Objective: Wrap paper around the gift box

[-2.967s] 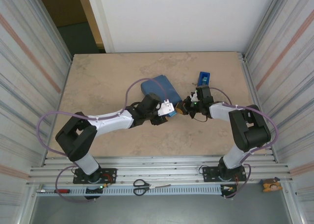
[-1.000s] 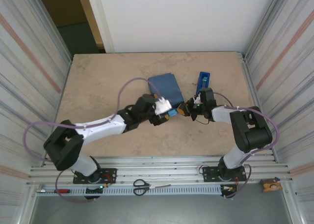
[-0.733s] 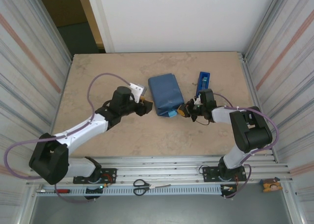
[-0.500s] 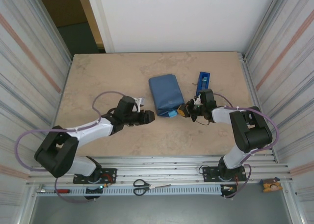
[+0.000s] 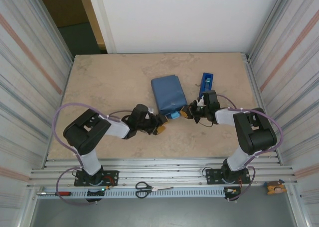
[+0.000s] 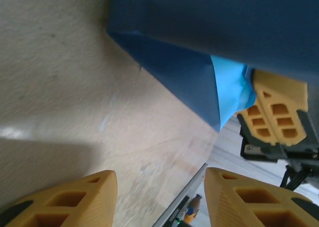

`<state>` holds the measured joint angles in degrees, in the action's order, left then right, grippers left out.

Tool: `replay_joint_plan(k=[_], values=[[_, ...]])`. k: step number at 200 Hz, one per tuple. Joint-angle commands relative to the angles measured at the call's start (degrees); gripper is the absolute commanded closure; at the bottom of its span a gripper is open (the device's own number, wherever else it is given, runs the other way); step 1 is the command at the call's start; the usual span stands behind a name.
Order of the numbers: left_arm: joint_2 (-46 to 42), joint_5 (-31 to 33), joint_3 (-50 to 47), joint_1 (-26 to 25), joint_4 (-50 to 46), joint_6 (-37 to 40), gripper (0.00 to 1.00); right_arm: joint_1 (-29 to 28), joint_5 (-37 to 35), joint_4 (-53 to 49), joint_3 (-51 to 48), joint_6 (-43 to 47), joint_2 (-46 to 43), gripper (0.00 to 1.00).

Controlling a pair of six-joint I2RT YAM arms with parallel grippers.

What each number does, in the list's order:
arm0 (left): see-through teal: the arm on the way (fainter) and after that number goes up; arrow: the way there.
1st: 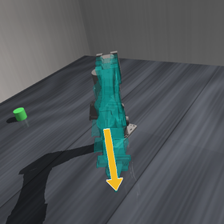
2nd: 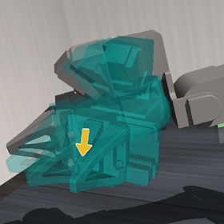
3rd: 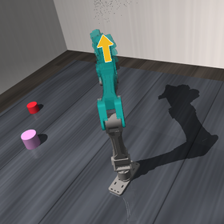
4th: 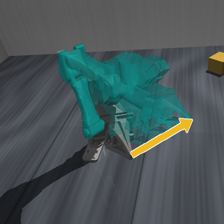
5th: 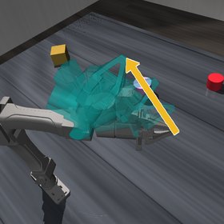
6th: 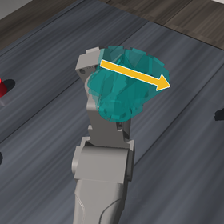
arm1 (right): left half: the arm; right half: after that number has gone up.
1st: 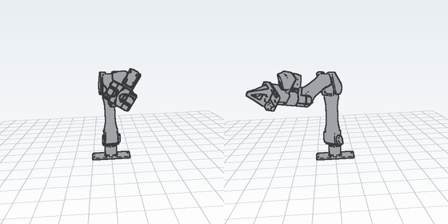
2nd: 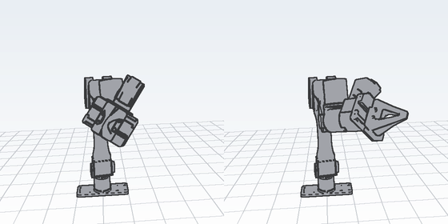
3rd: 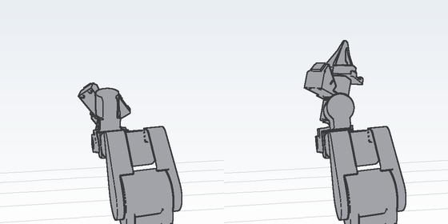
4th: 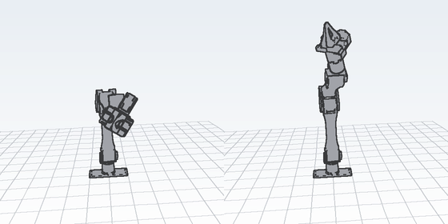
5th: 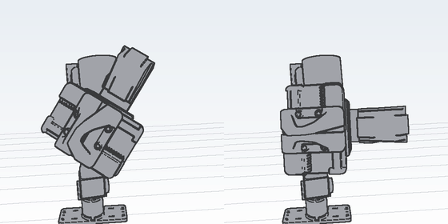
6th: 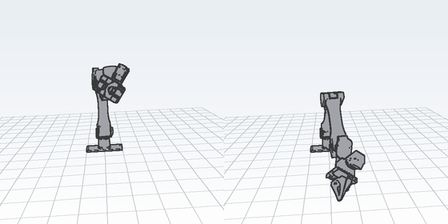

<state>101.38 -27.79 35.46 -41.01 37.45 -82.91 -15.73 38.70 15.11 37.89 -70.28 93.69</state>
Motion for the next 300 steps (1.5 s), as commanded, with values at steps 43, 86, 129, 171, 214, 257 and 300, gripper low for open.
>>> replay_joint_plan(k=[43, 86, 129, 171, 214, 257, 300], values=[[4.1, 8.3, 1.6, -1.4, 11.0, -11.4, 0.56, 0.0, 1.1, 1.6, -0.7, 0.1, -0.7, 0.95], [6.7, 10.4, 3.4, -1.9, 13.4, -12.9, 0.61, 0.1, 1.7, 2.5, -0.8, -0.2, -0.2, 0.95], [8.1, 12.4, 3.2, -2.1, 15.4, -14.3, 0.68, 0.0, 1.9, 2.4, -1.0, -0.1, -0.6, 0.95], [7.5, 13.7, 3.3, -2.0, 14.9, -14.4, 0.76, 0.0, 2.0, 2.2, -1.5, 0.1, -0.5, 0.94], [7.4, 14.3, 3.0, -2.0, 15.2, -15.3, 0.81, 0.0, 2.1, 2.2, -1.9, 0.2, -0.6, 0.93], [6.9, 14.5, 2.8, -2.0, 14.8, -15.7, 0.84, 0.1, 2.1, 2.3, -2.0, 0.3, -1.1, 0.91], [6.7, 15.0, 2.6, -2.0, 15.5, -16.3, 0.88, 0.0, 1.0, -1.2, -2.0, 2.6, -3.8, 0.84]])
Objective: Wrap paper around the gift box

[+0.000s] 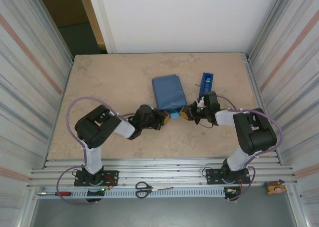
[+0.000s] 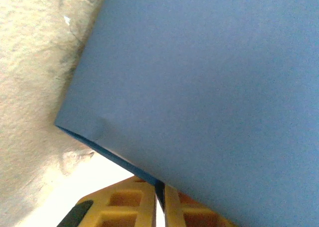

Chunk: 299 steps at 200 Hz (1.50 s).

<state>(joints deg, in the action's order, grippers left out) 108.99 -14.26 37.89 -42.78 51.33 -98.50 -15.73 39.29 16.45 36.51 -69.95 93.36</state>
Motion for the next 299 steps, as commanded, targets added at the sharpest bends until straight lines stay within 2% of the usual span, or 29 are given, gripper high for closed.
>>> replay_joint_plan(k=[1, 11, 48, 63, 88, 132, 180, 206, 240, 268, 299], values=[[-0.9, 1.4, 0.2, -0.2, 1.7, -0.7, 0.88, 0.1, 0.3, -2.7, -0.6, 2.3, -3.6, 0.84], [-0.9, 1.5, 0.2, -0.2, 1.7, -0.7, 0.88, 0.1, -0.3, -4.7, -0.7, 4.2, -4.7, 0.80], [-0.7, 1.1, 0.2, -0.3, 2.1, -1.1, 0.88, 0.0, -3.3, -12.4, -1.2, 9.0, -8.6, 0.76], [-0.6, 1.0, 0.2, -0.3, 2.3, -1.3, 0.88, -0.4, -5.3, -16.4, -1.4, 11.1, -9.5, 0.78], [-0.4, 0.8, 0.1, -0.4, 2.8, -1.6, 0.87, -1.9, -6.5, -16.4, -3.3, 11.3, -8.7, 0.90], [0.0, 0.8, -0.1, -0.4, 4.1, -2.4, 0.87, -6.4, -7.3, -7.6, -4.3, 7.2, -3.4, 0.97], [0.6, 0.4, -0.1, -0.4, 4.7, -3.3, 0.87, -7.8, -10.7, 5.7, -6.4, 1.6, -0.5, 0.98], [0.7, 0.3, -0.6, -0.4, 5.4, -3.5, 0.85, -7.7, -12.8, 8.1, -6.2, 1.0, -0.7, 0.98], [0.0, 0.1, -1.3, -0.4, 4.5, -2.3, 0.79, -7.2, -12.2, 11.8, -5.5, 0.3, -0.4, 0.97], [-1.0, -0.5, -2.1, -0.3, 3.8, -0.6, 0.67, -7.0, -11.6, 12.3, -4.0, 0.2, 0.6, 0.97], [-5.6, -0.7, -4.2, 0.3, 0.6, 5.1, 0.56, -6.8, -11.5, 11.3, -3.3, 0.9, 0.7, 0.97]])
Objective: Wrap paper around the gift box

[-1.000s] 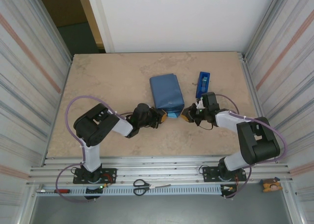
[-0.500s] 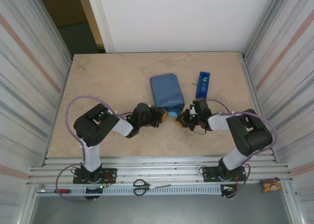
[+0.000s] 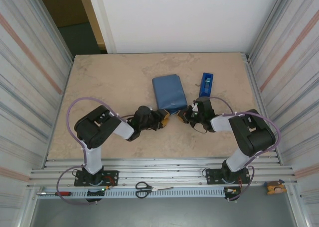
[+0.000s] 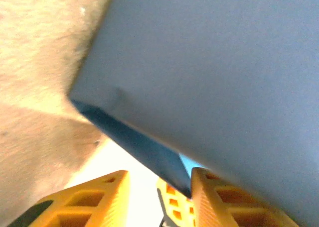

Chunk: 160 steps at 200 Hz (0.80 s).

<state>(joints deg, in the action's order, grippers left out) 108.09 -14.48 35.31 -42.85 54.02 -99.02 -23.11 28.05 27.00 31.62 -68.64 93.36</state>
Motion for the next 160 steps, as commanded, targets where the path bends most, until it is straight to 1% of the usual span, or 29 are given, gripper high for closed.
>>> replay_joint_plan(k=[1, 41, 55, 66, 79, 101, 124, 137, 151, 160], values=[[-4.9, -0.4, -1.7, 0.4, -2.2, 5.9, 0.56, 0.6, -0.2, 0.8, 1.6, -0.4, 0.7, 0.97], [-14.3, -0.4, -1.9, 0.8, -11.1, 18.7, 0.43, 1.0, 0.5, 0.6, 2.5, -0.3, 1.6, 0.97], [-18.6, -0.5, -1.3, 1.0, -15.1, 25.9, 0.42, 1.1, 0.7, 0.6, 2.7, -0.3, 1.6, 0.97], [-22.5, -0.1, 1.1, 1.0, -24.5, 35.4, 0.38, 1.1, 0.7, 0.5, 2.9, -0.3, 1.6, 0.97], [-26.3, 1.5, 6.3, 1.0, -38.3, 49.6, 0.37, 1.3, 0.8, 0.4, 3.1, -0.2, 1.7, 0.97], [-30.5, 7.1, 12.9, -0.2, -52.4, 73.9, 0.26, 1.4, 1.3, 0.6, 3.5, -0.3, 2.1, 0.97], [-29.9, 7.5, 16.2, 0.7, -57.0, 97.1, 0.13, 1.5, 1.2, 0.2, 3.8, 0.0, 2.2, 0.97], [-28.5, 6.7, 16.8, 1.2, -58.4, 107.9, 0.02, 1.5, 1.1, 0.4, 3.8, -0.2, 2.3, 0.97], [-26.5, 7.1, 17.7, 1.2, -59.3, 115.9, 0.01, 1.5, 1.3, 0.7, 4.0, -0.4, 2.5, 0.97], [-25.0, 7.3, 18.0, 1.4, -59.1, 119.3, 0.01, 1.4, 1.3, 0.6, 4.1, -0.4, 2.6, 0.97]])
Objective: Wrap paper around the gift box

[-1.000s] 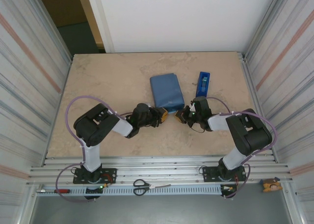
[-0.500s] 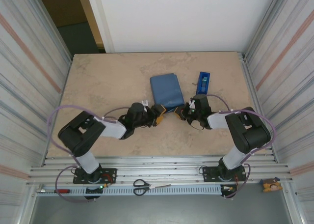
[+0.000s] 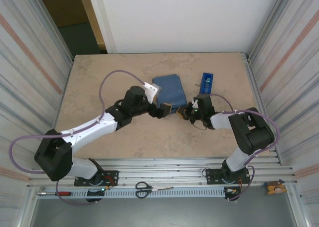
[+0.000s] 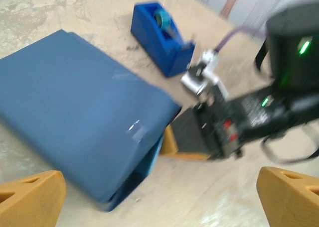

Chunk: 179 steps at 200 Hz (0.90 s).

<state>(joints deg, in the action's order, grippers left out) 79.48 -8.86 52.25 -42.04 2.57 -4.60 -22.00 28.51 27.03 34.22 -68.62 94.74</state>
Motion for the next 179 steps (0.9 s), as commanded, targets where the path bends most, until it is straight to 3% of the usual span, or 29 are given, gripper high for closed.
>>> replay_joint_plan(k=[1, 48, 76, 179], values=[[3.8, 1.7, 1.1, 0.6, -7.6, 25.0, 0.01, 0.3, 0.8, 0.6, 1.5, -0.4, 1.2, 0.97], [10.6, 3.1, 3.8, -0.2, -4.9, 36.7, 0.01, 0.4, 1.0, 0.6, 1.6, -0.5, 1.7, 0.97], [14.3, 8.1, 4.0, -2.7, -1.6, 41.7, 0.01, 0.6, 1.3, 0.6, 1.8, -0.5, 1.6, 0.97], [21.6, 19.9, 6.7, -4.6, 5.3, 39.3, 0.02, 0.7, 1.7, 0.2, 2.2, -0.7, 0.5, 0.97]])
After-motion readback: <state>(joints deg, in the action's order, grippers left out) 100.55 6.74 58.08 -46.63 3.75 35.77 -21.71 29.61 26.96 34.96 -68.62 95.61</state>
